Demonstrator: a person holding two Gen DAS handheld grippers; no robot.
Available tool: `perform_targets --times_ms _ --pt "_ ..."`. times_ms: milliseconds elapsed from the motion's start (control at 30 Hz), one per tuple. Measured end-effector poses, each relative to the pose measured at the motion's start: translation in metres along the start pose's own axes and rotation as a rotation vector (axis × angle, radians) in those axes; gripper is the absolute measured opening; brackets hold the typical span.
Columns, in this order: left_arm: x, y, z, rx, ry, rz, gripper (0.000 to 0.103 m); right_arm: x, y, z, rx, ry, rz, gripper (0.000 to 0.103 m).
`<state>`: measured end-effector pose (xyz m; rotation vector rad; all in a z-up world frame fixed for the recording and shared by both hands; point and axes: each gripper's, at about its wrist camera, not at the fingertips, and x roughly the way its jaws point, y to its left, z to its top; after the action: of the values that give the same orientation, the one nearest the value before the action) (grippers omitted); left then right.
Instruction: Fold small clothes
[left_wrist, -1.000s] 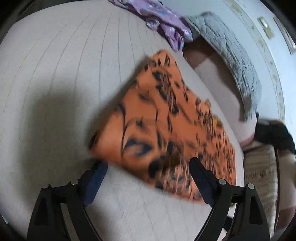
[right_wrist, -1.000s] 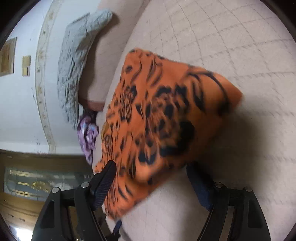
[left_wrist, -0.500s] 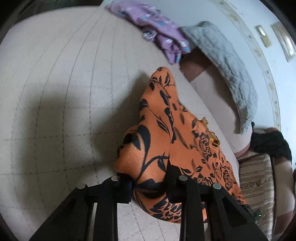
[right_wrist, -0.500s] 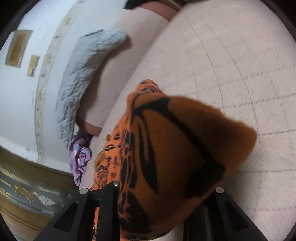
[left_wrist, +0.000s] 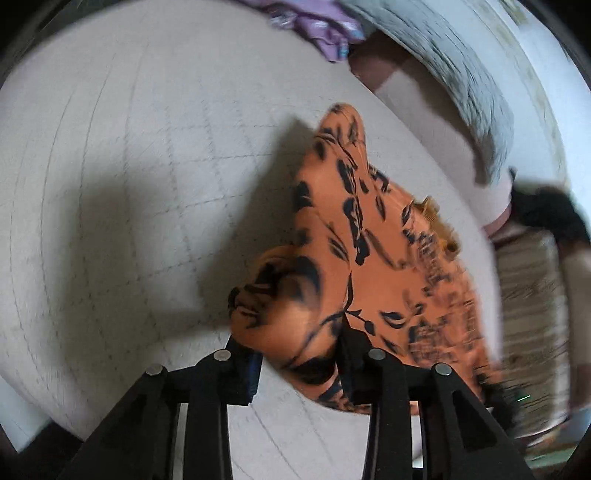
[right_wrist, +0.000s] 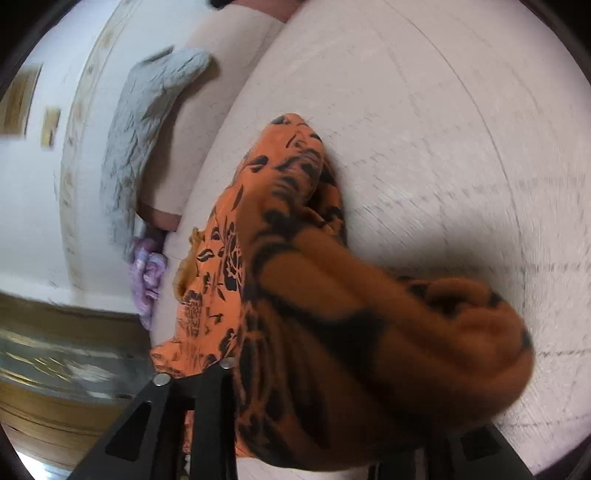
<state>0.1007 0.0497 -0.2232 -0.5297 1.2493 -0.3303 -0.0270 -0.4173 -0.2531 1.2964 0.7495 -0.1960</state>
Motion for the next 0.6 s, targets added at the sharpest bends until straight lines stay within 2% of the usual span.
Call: perform_targets --times_ms 67,100,133,167,200,267,300,367,467,500,533,600 --pt "-0.018 0.015 0.005 -0.064 -0.034 -0.061 0.037 -0.010 -0.003 0.005 0.034 0.008 0.006 0.048" --pt "-0.025 0.017 0.007 -0.079 -0.051 -0.070 0.037 -0.023 -0.003 0.008 0.036 -0.031 -0.007 0.052" --pt "-0.034 0.019 0.009 -0.084 -0.086 -0.058 0.038 -0.038 -0.004 0.011 0.037 -0.093 -0.018 0.054" --pt "-0.046 0.019 0.009 -0.069 -0.157 -0.012 0.039 -0.050 -0.005 0.015 0.044 -0.145 -0.027 0.054" --pt "-0.058 0.015 0.008 -0.038 -0.236 0.048 0.040 -0.068 -0.007 0.017 0.058 -0.233 -0.041 0.054" --pt "-0.075 -0.003 0.005 0.055 -0.355 0.131 0.048 -0.090 0.000 0.023 0.017 -0.350 -0.047 0.054" --pt "-0.078 -0.012 0.003 0.106 -0.388 0.139 0.053 -0.096 0.010 0.023 -0.043 -0.380 -0.036 0.054" --pt "-0.072 -0.035 -0.003 0.222 -0.415 0.166 0.057 -0.089 0.033 0.015 -0.165 -0.368 -0.027 0.051" --pt "-0.040 -0.061 -0.010 0.363 -0.343 0.224 0.058 -0.059 0.058 0.002 -0.309 -0.279 -0.034 0.040" --pt "-0.024 -0.065 -0.012 0.400 -0.274 0.252 0.059 -0.046 0.061 -0.003 -0.319 -0.237 -0.034 0.039" --pt "-0.005 -0.067 -0.012 0.422 -0.209 0.302 0.059 -0.033 0.061 -0.002 -0.311 -0.206 -0.041 0.039" --pt "0.030 -0.068 -0.013 0.467 -0.101 0.441 0.059 -0.005 0.047 -0.002 -0.254 -0.119 -0.137 0.036"
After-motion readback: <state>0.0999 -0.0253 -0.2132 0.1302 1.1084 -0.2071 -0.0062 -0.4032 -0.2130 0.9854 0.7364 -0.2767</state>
